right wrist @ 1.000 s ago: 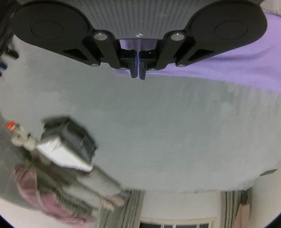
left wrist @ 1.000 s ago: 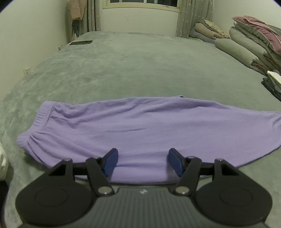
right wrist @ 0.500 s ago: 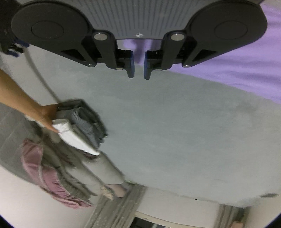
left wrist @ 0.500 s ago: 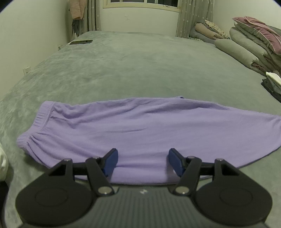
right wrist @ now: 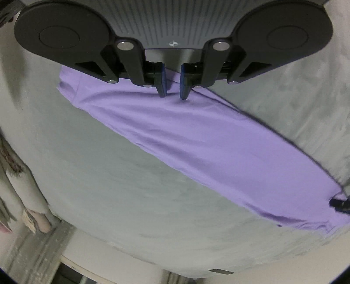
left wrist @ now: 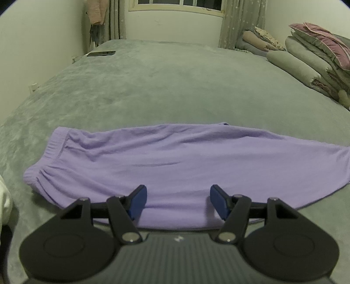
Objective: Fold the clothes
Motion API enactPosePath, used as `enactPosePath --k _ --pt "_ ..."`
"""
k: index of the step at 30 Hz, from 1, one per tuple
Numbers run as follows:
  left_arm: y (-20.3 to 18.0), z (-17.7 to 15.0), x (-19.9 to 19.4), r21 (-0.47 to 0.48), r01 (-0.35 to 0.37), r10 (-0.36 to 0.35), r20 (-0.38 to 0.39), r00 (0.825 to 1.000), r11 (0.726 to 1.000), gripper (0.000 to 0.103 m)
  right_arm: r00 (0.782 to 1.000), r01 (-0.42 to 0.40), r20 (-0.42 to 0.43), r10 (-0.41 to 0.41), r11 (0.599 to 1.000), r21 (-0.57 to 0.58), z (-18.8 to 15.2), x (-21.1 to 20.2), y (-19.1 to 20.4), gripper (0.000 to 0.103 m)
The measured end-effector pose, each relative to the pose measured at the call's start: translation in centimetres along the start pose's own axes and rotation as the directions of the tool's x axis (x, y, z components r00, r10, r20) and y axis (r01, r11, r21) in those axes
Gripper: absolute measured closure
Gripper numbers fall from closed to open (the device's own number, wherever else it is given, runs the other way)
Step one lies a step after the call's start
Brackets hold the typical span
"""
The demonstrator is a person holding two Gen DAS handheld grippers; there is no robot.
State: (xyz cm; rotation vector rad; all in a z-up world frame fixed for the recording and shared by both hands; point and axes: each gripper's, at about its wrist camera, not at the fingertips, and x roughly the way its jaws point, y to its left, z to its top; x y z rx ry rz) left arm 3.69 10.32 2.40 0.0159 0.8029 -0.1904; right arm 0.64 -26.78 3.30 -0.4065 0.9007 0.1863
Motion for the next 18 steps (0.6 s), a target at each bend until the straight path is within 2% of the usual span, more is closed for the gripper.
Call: enactPosePath --k 2,7,9,10,13,18 --pt "-0.1 0.0 0.0 0.005 0.001 -0.001 -0.001 1.0 1.0 0.041 1.0 -0.005 0.013 0.005 1.0 -0.02 0.0 -0.3 0.2 0.069" --pt "-0.2 -0.1 0.1 0.018 -0.005 0.005 -0.005 1.0 1.0 0.041 0.999 -0.026 0.033 0.028 0.998 -0.048 0.3 0.2 0.3 0.068" --pt "-0.3 -0.2 0.3 0.024 -0.011 0.011 -0.008 1.0 1.0 0.041 0.999 -0.038 0.028 0.039 0.999 -0.031 0.3 0.5 0.1 0.088" --pt "-0.4 -0.3 0.3 0.027 -0.013 0.013 -0.008 1.0 1.0 0.041 0.999 -0.046 0.027 0.047 0.999 -0.022 0.2 0.4 0.0 0.103" --pt "-0.5 -0.3 0.2 0.035 -0.017 0.017 -0.005 1.0 0.999 0.041 0.998 -0.047 0.032 0.047 0.999 -0.019 -0.1 0.1 -0.3 0.103" --pt "-0.7 -0.4 0.2 0.035 -0.02 0.02 -0.005 1.0 0.999 0.041 0.995 -0.013 0.096 0.014 1.0 -0.018 -0.2 -2.3 -0.6 0.103"
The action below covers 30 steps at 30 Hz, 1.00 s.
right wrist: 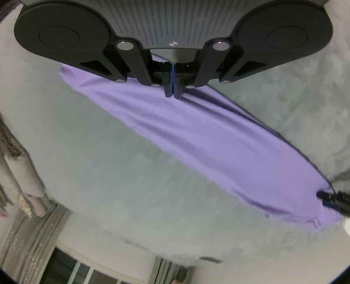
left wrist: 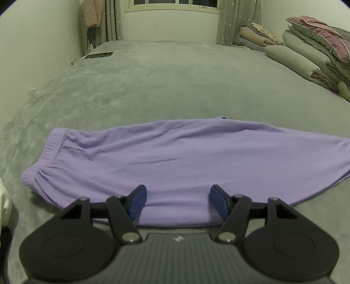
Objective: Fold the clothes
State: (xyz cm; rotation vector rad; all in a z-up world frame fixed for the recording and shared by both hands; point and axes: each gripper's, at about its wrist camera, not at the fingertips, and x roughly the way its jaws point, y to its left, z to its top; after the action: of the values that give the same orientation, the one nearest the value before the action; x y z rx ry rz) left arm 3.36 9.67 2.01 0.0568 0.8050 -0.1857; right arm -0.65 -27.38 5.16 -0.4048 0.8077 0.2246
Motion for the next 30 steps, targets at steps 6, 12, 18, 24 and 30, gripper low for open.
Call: enactPosePath --k 6,12,18,24,30 --pt "0.0 -0.1 0.0 0.007 0.002 -0.002 0.0 1.0 1.0 0.039 0.996 0.011 -0.09 -0.012 1.0 -0.016 -1.2 1.5 -0.2 0.103" --pt "0.2 0.0 0.0 0.01 0.006 -0.006 -0.003 1.0 1.0 0.038 0.994 0.037 -0.105 -0.031 0.998 0.052 -2.1 0.9 -1.7 0.103" --pt "0.3 0.0 -0.3 0.004 0.014 -0.014 -0.001 1.0 1.0 0.038 0.989 0.105 -0.117 -0.094 0.99 0.094 -2.2 0.9 -2.6 0.103" --pt "0.1 -0.1 -0.3 0.014 0.014 -0.014 -0.004 1.0 1.0 0.038 0.984 0.141 -0.123 -0.13 0.986 0.088 -2.6 1.7 -2.4 0.078" --pt "0.0 -0.1 -0.3 0.013 0.016 -0.016 -0.004 1.0 1.0 0.037 0.992 0.076 -0.108 -0.058 0.983 0.166 -2.8 1.7 -3.5 0.101"
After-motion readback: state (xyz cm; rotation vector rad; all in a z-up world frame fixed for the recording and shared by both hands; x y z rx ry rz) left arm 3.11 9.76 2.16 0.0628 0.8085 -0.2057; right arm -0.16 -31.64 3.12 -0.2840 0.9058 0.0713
